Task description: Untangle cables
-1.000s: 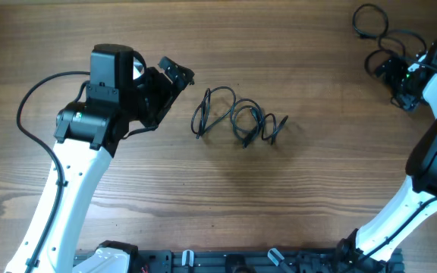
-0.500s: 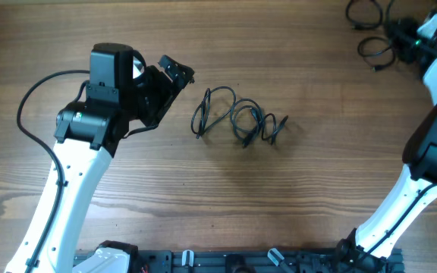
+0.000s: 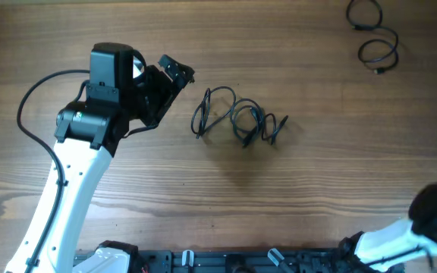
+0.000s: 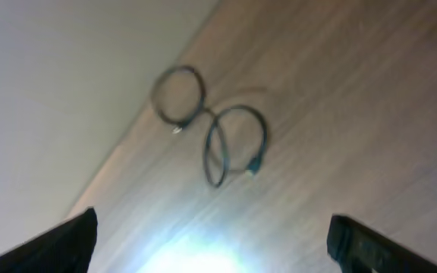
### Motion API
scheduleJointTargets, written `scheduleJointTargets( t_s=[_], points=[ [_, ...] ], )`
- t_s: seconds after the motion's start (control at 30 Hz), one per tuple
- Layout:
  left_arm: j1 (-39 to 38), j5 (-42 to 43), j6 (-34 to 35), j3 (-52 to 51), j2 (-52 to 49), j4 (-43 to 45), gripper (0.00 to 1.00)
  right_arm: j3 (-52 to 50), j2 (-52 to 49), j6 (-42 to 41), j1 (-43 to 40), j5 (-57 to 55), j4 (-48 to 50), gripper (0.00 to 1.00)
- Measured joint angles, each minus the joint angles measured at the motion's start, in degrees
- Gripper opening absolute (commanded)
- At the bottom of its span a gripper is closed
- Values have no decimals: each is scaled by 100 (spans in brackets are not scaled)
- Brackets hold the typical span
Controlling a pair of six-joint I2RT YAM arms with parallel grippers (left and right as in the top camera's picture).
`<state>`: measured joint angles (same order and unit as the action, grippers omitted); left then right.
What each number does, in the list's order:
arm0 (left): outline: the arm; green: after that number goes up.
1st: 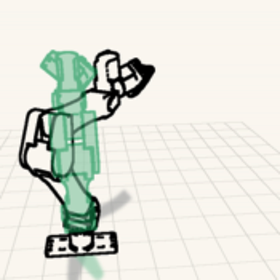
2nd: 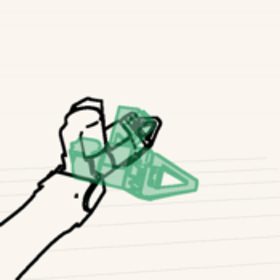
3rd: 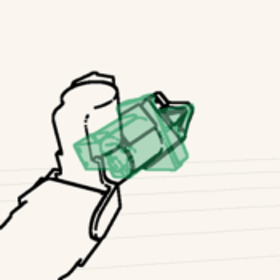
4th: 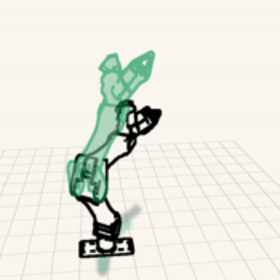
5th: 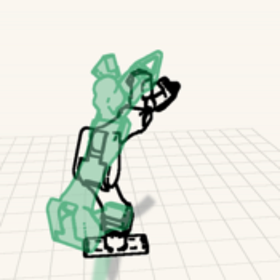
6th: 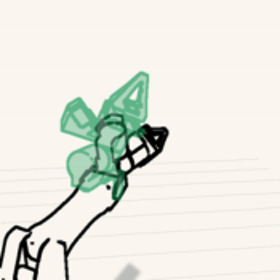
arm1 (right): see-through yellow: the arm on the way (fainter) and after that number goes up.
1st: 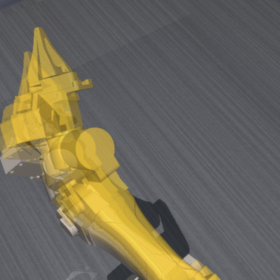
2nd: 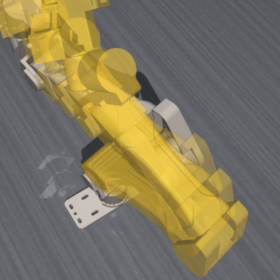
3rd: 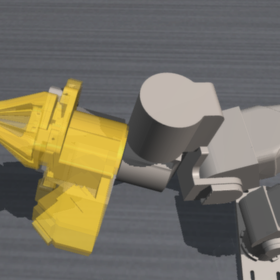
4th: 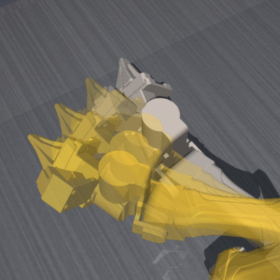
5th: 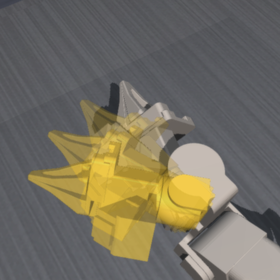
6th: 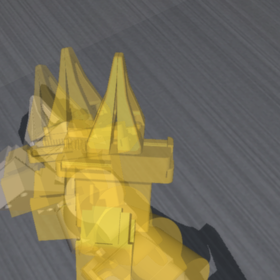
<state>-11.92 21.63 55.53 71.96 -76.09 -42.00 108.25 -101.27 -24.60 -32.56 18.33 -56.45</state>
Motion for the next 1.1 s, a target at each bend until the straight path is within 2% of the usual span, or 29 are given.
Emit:
scheduleJointTargets(
  t_s=[0.13, 0.23, 0.33, 0.47, 0.6, 0.67, 0.83, 0.97, 1.1],
  points=[
    [0, -109, -2, 0, 0, -271, 100, 9, 1220, 398, 348, 745, -1513, 100],
    [0, -420, -26, 0, 0, -503, 100, 15, 1429, 516, 861, 957, -2221, 100],
    [0, -575, -153, 0, 0, -549, 100, -205, 1423, 544, 1589, 1027, -2444, 100],
    [0, -682, -415, 0, 0, -684, 100, -1097, 1412, 549, 2850, 1062, -2240, 100],
    [0, -938, -448, 0, 0, -964, 100, -1941, 1399, 540, 3674, 1064, -1812, 100],
    [0, -1029, -450, 0, 0, -1014, 100, -2398, 1397, 238, 3963, 1069, -1517, 100],
    [0, -1097, -450, 0, 0, -1029, 100, -2992, 1394, -632, 4164, 813, -1187, 100],
    [0, -1115, -450, 0, 0, -1029, 100, -2992, 1394, -861, 4164, 686, -1139, 100],
    [0, -1115, -450, 0, 0, -1032, 100, -2997, 1394, -946, 4164, 654, -588, 100]
  ],
)
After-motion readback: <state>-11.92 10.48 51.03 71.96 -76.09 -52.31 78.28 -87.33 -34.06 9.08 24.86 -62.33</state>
